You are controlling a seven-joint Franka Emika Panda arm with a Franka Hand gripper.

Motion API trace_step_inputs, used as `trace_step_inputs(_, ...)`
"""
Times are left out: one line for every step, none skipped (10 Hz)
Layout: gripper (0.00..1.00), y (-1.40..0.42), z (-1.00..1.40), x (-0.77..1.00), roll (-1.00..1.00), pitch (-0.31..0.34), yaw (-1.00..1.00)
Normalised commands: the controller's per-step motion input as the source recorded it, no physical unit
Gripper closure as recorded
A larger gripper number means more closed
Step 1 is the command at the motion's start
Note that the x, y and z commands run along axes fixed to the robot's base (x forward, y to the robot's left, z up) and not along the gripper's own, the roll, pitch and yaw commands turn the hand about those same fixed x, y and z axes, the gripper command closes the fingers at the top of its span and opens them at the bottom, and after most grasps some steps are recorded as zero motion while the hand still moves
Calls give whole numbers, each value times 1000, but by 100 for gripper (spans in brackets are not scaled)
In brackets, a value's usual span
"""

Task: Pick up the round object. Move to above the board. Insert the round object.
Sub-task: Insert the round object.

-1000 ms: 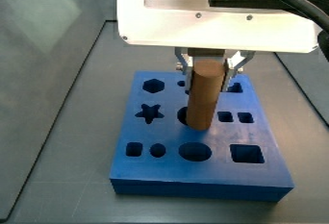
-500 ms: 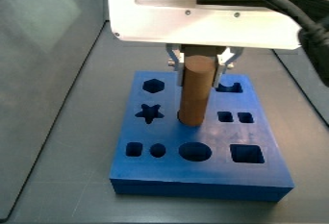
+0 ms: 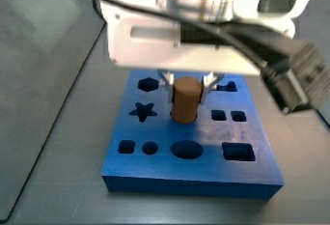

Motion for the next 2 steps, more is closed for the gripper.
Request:
trace_step_inputs(100,3,-269,26,-206,0,0)
trace_step_inputs(100,0,0,0,0,0,0)
